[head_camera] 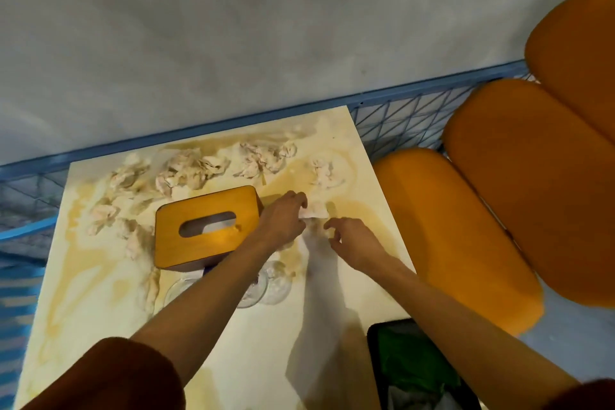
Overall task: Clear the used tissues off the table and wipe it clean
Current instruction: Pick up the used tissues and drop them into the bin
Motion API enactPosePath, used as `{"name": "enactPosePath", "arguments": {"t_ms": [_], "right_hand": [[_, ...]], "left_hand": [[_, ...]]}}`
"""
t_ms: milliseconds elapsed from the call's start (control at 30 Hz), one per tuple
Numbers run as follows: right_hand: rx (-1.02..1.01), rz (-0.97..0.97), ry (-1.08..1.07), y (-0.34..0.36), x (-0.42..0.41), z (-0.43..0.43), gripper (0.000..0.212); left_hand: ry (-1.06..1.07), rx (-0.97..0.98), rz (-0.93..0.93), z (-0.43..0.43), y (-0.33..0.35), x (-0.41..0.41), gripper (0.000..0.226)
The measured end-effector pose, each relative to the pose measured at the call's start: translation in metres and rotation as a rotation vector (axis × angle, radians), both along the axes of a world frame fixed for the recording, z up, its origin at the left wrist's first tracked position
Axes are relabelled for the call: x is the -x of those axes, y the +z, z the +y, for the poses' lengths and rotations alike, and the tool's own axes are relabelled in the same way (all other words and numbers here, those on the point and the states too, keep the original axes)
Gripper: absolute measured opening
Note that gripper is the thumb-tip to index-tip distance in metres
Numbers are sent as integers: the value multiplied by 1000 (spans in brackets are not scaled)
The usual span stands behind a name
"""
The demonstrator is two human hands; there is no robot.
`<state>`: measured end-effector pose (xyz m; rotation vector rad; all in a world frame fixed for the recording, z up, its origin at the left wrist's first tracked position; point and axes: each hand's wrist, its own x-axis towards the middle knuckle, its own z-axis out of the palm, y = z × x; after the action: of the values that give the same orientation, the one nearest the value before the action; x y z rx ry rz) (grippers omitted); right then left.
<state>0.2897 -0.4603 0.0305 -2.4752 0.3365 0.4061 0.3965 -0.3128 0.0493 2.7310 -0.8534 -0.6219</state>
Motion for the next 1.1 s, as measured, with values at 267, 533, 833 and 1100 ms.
{"name": "enactPosePath", "arguments": {"t_ms": [267, 533, 833, 1100], "right_hand": [[275, -66, 232, -38, -32, 5, 34], [333, -134, 327, -53, -39, 8, 23], [161, -148, 194, -31, -28, 5, 29], [-4, -264, -48, 14, 19, 8, 17]], "left_hand": [[-274, -275, -72, -27, -33, -26, 54], [-277, -232, -90, -27, -46, -36, 32], [-133, -3, 15, -17, -39, -41, 26], [33, 345, 88, 3, -1, -9, 15]]}}
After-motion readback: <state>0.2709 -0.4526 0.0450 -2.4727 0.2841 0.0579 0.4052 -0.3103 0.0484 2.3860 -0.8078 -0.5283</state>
